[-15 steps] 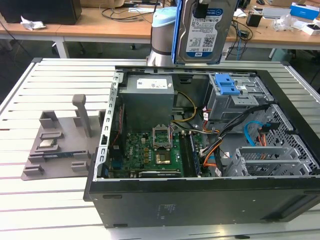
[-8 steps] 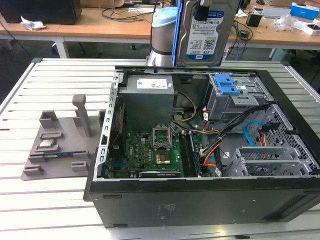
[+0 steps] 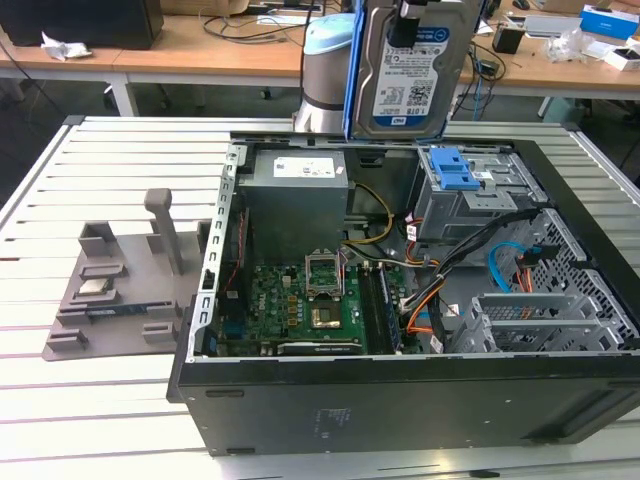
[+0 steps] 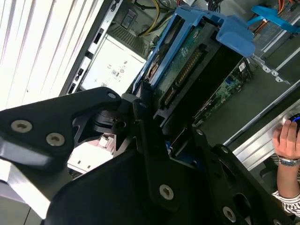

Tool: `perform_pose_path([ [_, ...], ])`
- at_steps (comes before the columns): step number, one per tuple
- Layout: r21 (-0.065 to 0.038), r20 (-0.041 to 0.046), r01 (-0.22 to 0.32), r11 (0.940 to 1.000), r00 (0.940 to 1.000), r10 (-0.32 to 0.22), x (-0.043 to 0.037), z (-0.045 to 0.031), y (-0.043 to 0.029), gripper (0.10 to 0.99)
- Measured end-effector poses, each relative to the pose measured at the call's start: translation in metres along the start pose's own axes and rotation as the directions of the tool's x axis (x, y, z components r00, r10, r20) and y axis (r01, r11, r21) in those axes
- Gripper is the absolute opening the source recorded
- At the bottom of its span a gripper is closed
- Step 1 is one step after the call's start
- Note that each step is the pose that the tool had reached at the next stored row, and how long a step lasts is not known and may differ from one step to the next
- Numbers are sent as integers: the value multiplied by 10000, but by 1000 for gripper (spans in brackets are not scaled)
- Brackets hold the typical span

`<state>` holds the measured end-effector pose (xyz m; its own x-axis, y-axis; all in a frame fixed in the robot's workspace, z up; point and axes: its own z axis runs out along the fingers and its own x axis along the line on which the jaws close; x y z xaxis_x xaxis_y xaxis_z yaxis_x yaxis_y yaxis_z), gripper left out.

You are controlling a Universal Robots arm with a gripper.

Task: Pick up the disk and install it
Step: 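Pick up the disk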

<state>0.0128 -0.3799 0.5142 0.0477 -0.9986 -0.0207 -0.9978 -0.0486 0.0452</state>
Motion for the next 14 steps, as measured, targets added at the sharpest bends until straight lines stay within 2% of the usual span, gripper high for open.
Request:
perform_pose_path([
  [9,1,0,0,10000,10000,0,209,10,56,365],
  [11,1,1,0,10000,10000,0,319,13,77,365],
  [14,0,0,0,10000,10000,0,383,15,83,365],
])
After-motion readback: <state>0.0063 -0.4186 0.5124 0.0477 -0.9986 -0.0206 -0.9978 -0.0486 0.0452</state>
